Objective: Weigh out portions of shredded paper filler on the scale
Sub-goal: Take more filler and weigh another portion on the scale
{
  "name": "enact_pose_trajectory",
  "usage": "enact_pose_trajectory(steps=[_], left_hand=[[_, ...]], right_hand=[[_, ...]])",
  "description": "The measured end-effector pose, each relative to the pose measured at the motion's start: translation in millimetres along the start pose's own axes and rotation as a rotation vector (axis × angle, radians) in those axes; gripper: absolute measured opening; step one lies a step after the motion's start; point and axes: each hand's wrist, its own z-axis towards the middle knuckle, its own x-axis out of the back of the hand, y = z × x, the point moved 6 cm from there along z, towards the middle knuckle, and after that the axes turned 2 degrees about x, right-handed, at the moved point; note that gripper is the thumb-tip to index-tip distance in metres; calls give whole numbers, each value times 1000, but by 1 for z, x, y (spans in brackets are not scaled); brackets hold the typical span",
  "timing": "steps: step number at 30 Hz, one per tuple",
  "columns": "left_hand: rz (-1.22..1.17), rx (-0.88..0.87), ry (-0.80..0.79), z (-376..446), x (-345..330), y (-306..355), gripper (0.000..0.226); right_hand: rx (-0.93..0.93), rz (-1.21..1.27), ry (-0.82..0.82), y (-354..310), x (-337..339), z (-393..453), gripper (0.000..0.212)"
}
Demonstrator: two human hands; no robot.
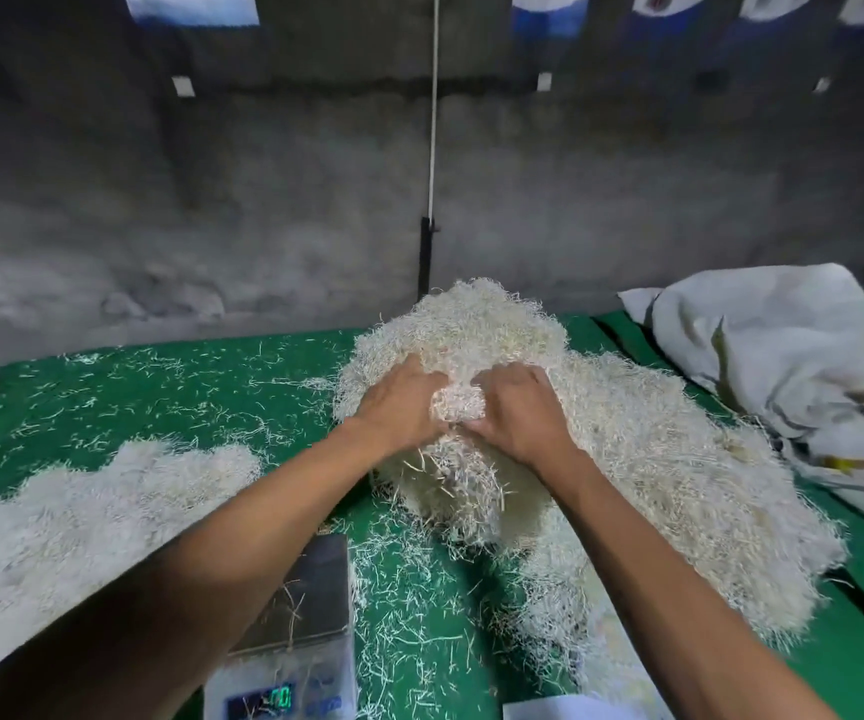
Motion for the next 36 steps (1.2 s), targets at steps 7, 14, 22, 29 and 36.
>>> enact_pose_trajectory(steps=[7, 14, 22, 29, 36], left_hand=[[-507, 108, 35, 12, 33, 18, 81], [-673, 54, 142, -12, 34, 48, 84], [-435, -30, -10, -47, -6, 74, 65], [-563, 69, -32, -65, -9, 62, 77], [-442, 75, -61, -78, -2, 60, 70]], right_hand=[[-76, 270, 35, -3, -4, -23, 66], [-208, 205, 35, -5, -10, -41, 56], [-343, -118, -118, 16, 2, -41, 29], [-367, -161, -180, 12, 0, -35, 48], [-702, 38, -286, 8, -36, -28, 38]])
